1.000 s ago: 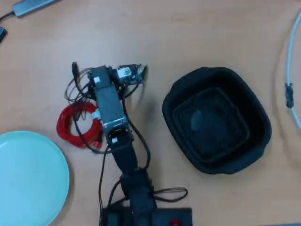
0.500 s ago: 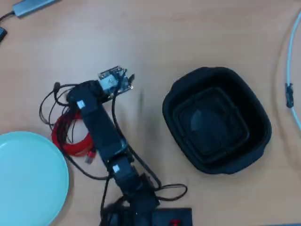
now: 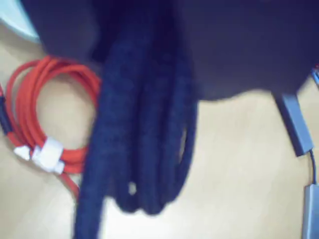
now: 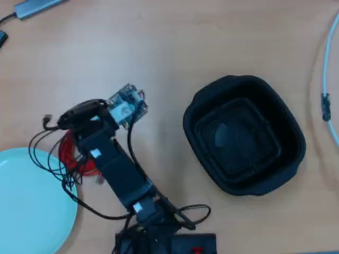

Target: Put a black charging cable in a black bowl and put a red charging cable in a green bowl

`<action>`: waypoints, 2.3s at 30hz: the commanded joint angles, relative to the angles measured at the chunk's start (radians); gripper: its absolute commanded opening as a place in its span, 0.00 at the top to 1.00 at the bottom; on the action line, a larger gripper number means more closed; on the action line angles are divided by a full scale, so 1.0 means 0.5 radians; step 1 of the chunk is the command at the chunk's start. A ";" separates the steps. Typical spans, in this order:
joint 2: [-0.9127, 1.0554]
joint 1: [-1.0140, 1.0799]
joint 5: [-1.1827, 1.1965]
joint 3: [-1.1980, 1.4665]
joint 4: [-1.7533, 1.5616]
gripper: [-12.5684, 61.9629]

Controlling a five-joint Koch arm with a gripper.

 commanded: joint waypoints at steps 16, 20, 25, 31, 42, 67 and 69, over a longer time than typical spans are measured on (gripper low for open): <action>0.414 1.000 0.098 -0.181 0.126 0.92; 0.485 1.408 0.098 -0.163 0.166 0.92; 0.482 1.951 0.095 -0.025 0.160 0.92; 0.463 2.206 0.077 0.123 0.150 0.92; 0.454 2.614 -0.089 0.153 0.120 0.92; -0.764 2.510 -0.071 0.252 0.095 0.87; -0.816 2.507 -0.067 0.255 0.098 0.79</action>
